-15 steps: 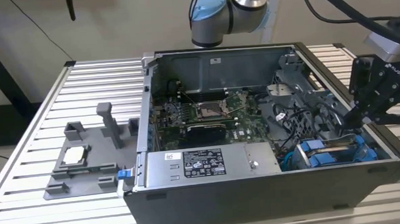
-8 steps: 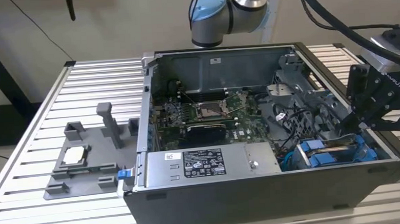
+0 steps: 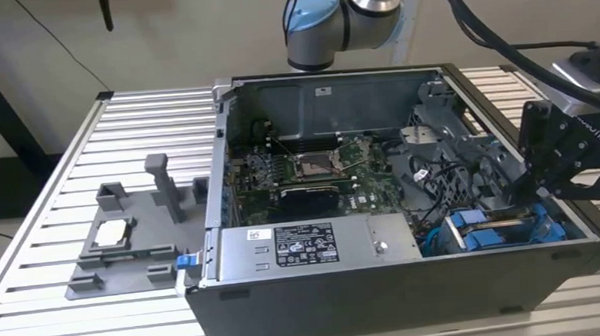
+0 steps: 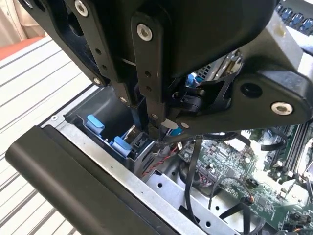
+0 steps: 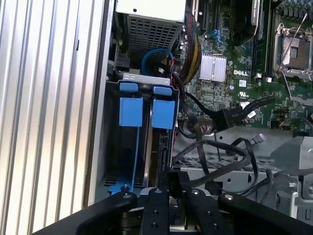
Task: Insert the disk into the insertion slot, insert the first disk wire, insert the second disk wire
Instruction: 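Insert the first disk wire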
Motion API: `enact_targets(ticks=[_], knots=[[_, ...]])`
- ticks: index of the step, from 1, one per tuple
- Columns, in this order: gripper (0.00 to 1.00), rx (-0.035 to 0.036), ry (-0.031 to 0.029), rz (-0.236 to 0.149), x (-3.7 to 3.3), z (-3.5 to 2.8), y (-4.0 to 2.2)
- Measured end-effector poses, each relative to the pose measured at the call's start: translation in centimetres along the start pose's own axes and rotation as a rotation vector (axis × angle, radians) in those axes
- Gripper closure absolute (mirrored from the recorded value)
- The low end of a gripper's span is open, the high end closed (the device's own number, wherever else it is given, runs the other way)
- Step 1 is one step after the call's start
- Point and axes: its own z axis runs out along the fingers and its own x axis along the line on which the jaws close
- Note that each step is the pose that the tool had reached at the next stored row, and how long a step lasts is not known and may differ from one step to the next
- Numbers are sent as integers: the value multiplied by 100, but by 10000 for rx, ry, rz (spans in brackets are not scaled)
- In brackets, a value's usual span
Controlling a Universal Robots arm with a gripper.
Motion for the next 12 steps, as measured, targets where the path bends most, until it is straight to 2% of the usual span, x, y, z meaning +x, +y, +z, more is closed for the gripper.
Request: enact_targets(ticks=[5, 12], knots=[[81, 23, 1, -1, 16, 47, -4], [81, 25, 1, 14, 37, 70, -3]])
